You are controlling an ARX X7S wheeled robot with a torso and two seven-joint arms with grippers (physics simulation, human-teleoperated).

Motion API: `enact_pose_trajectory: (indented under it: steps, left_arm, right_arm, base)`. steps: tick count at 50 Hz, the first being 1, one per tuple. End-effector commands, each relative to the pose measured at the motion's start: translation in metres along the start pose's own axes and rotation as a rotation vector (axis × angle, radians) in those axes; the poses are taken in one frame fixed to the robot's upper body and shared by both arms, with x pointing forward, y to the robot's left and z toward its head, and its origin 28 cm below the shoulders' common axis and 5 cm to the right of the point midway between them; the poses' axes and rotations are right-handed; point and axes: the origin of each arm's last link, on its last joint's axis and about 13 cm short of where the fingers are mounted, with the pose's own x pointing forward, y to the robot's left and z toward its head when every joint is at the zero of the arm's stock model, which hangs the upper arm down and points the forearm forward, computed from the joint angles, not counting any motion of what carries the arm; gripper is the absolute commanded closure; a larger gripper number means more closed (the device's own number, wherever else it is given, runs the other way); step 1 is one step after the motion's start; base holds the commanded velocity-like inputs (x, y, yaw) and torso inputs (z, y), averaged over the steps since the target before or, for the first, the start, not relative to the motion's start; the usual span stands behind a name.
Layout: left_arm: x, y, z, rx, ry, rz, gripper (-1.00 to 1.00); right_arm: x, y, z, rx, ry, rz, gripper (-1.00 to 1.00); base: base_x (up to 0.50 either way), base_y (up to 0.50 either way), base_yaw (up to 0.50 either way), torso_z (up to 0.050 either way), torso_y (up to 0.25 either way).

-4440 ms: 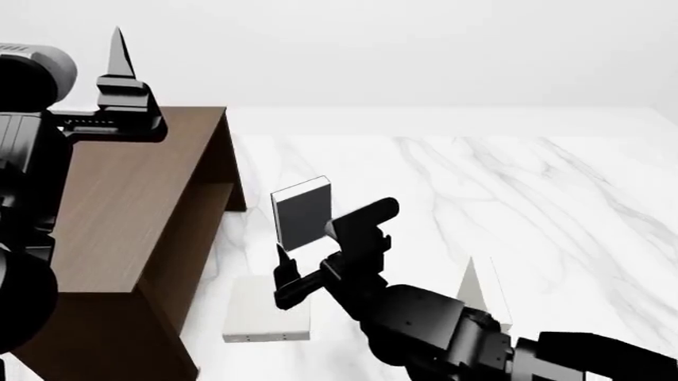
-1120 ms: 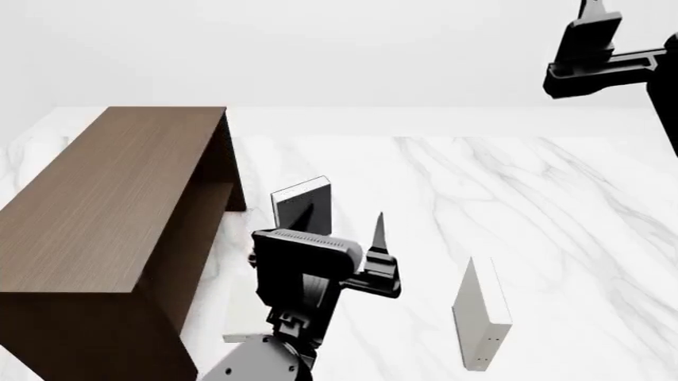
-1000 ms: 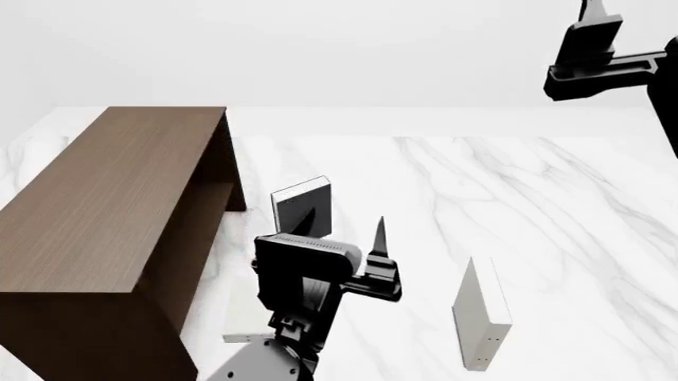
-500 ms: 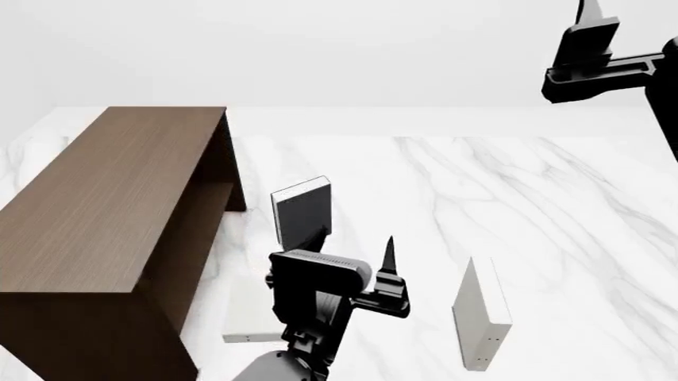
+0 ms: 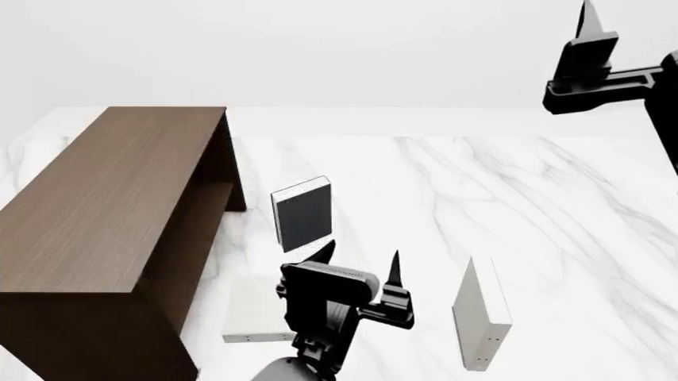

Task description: Pick up the book on the right and place it under the cabinet shelf.

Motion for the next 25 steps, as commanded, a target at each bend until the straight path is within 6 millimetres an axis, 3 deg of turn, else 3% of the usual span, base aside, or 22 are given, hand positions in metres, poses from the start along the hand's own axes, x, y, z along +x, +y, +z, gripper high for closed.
enact_pose_trajectory:
  steps: [1,25]
  left_arm:
    - [0.0010,0.0004,-0.0070,-0.011,0.007,0.003,-1.00]
    - [0.0010,-0.0006,-0.0084,-0.032,0.000,0.001,-1.00]
  right_arm:
    - [-0.0021,-0.0012,-0.0010,-0.002,0.003,-0.005,-1.00]
    - [-0.0032,-0.0016,-0.0009,-0.003,0.003,-0.003,-1.00]
  base:
    - [0.00,0.00,0.00,0.000,0.000]
    - [0.00,0.00,0.00,0.000,-0.072]
